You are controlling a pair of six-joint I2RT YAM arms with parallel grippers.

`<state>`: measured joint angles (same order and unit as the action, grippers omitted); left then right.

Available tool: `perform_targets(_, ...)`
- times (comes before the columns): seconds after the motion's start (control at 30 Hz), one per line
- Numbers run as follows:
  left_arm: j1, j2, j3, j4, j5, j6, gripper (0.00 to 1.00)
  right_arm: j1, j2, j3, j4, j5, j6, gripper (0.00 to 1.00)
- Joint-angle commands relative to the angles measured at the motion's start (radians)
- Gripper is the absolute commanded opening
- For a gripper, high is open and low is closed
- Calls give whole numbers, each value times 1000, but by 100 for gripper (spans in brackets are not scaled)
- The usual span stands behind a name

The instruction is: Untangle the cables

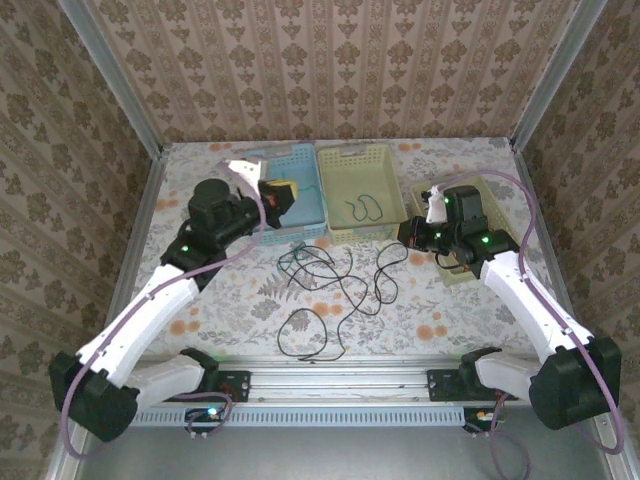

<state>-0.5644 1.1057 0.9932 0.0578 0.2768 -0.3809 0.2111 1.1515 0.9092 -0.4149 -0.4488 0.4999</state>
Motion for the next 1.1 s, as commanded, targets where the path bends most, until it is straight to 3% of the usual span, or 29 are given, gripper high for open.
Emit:
perform_targets(0.0,-9,54,78,56,-88,33,0,-15,-35,-20,18,0,-9,5)
perform_targets(0.17,-8,147,206,28,-126,86,0,-58,-88,-70,16,-1,3,4)
perform_targets(0.57,-15,388,306,45,-450,109,0,-124,-169,-113,-27,-8,-5,4)
perform_targets(0.73,-25,557,398,-32,-398,125,0,-130,-159,-104,-52,-5,-18,4)
perform_targets(0.93,-23,784,558,-194,-239,20,0,-131,-143,-87,-78,-1,-34,4)
perform_targets(1.07,-22,876,631,-218,-185,-26,0,-131,-126,-81,-79,0,-37,4)
